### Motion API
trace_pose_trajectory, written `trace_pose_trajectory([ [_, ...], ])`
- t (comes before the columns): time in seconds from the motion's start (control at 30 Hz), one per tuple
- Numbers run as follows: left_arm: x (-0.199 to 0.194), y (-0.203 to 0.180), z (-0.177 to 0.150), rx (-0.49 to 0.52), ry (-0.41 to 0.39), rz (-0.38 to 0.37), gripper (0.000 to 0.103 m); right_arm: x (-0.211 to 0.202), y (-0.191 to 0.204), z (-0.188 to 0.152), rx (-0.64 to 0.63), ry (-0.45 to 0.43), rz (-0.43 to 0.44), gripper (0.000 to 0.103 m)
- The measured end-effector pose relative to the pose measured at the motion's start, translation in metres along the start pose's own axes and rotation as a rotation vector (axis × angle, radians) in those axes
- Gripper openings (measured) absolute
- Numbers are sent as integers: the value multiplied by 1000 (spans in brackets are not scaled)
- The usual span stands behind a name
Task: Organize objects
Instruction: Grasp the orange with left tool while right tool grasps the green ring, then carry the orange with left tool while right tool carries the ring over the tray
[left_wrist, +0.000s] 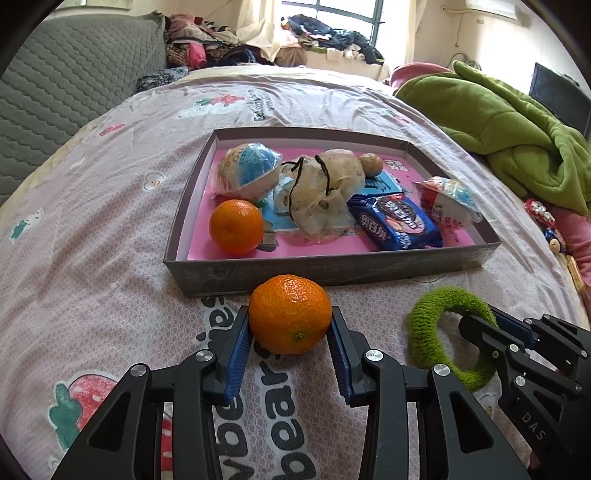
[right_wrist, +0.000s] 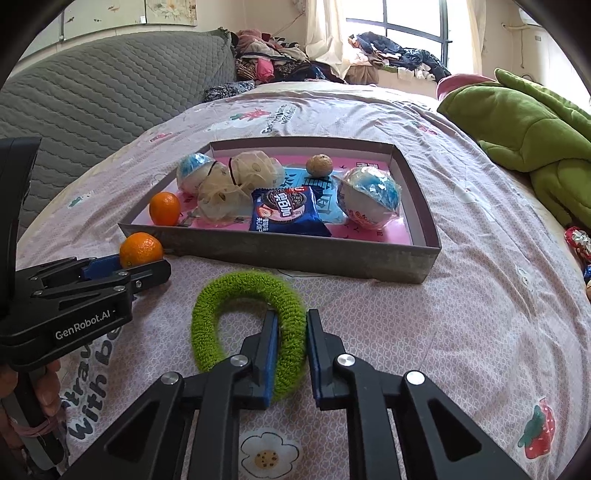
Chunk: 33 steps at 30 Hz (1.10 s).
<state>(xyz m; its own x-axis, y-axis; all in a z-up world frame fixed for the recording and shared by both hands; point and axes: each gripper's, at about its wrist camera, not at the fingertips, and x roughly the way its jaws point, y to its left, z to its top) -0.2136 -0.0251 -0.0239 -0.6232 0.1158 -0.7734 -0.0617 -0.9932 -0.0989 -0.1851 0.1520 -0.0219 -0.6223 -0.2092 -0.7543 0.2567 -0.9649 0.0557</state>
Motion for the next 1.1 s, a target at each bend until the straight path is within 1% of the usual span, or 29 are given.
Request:
trace_pose_trajectory([
  [0.3,-22,-2,4,8,-32,5,41,-23,3,4,-1,-42,16,14],
  [0.7,-64,-12,19,38,-113,12,41,-64,1,28,-7,-136,18,14],
  [0.87,-77,-16,29,50,-139,15,41,-80,-4,44,-5,-177,16,14],
  [1.1,-90,-22,51,69,-173,18,41,-98,-7,80,-25,-246,0,14],
])
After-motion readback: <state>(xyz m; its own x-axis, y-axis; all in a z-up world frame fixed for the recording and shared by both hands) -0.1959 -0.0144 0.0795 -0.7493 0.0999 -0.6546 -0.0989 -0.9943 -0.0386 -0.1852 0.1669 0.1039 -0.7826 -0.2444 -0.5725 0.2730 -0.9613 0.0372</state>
